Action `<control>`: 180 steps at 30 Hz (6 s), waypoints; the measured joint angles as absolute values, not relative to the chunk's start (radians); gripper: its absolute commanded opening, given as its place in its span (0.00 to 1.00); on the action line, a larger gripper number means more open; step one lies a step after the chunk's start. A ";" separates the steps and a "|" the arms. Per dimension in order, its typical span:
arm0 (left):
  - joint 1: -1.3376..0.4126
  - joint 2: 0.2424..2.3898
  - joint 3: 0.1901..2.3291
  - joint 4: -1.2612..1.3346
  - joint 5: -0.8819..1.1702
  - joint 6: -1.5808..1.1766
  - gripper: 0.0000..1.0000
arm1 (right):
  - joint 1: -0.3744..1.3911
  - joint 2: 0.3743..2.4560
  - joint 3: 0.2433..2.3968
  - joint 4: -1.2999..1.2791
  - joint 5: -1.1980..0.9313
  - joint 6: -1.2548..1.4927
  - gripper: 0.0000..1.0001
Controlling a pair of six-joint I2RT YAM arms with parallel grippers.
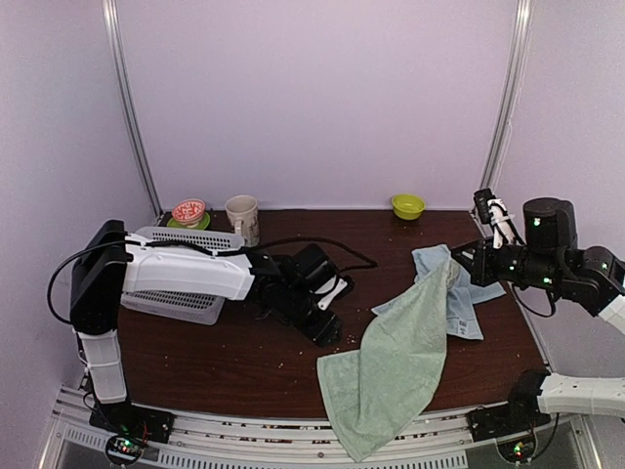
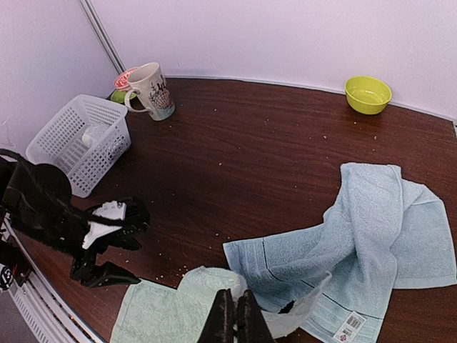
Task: Roll the towels
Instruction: Pick up the towel from the center of the board, then move the towel to the center of the board.
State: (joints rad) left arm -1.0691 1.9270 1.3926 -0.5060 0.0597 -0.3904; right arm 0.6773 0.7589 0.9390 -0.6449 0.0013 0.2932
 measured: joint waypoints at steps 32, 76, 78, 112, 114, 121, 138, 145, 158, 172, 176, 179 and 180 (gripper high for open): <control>-1.163 2.095 1.485 -0.667 0.062 -0.401 0.00 | 0.677 0.703 0.915 -0.651 0.006 0.296 0.00; -1.083 0.736 1.180 -0.560 -0.172 -0.280 0.00 | 0.677 0.521 1.129 -0.659 -0.183 0.250 0.00; -1.083 0.759 1.167 -0.556 -0.125 -0.287 0.00 | 0.677 0.522 1.119 -0.650 -0.211 0.260 0.00; -1.062 1.048 0.798 -0.377 0.003 -0.480 0.00 | 0.626 0.719 0.460 -0.372 -0.289 0.656 0.00; -1.023 1.100 0.799 -0.329 -0.013 -0.480 0.00 | 0.592 0.870 0.451 -0.291 -0.283 0.696 0.00; -0.982 1.349 0.921 -0.286 -0.063 -0.462 0.00 | 0.498 1.285 0.456 -0.070 -0.289 0.812 0.00; -0.872 1.631 1.140 -0.284 -0.041 -0.395 0.00 | 0.268 1.707 0.832 -0.119 -0.257 0.835 0.00; -0.797 1.760 1.307 -0.297 -0.007 -0.355 0.00 | 0.222 1.877 1.089 -0.232 -0.211 0.847 0.00; -0.807 1.541 1.240 -0.354 0.020 -0.329 0.00 | 0.271 1.444 1.088 -0.438 -0.188 0.589 0.00; -1.161 1.009 1.019 -0.483 0.022 -0.294 0.00 | 0.506 0.592 0.873 -0.599 -0.430 0.339 0.00; -1.236 0.859 1.010 -0.506 0.010 -0.332 0.00 | 0.517 0.408 0.880 -0.610 -0.528 0.361 0.00; -1.243 0.803 0.993 -0.502 -0.035 -0.349 0.00 | 0.517 0.372 0.882 -0.597 -0.539 0.373 0.00; -1.243 0.802 0.987 -0.500 -0.060 -0.350 0.00 | 0.517 0.382 0.875 -0.592 -0.531 0.374 0.00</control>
State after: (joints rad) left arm -1.2427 0.8024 0.9871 -0.4995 -0.0601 -0.3504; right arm 0.5171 0.3824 0.8749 -0.5919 -0.5308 0.3737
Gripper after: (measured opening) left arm 0.006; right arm 0.012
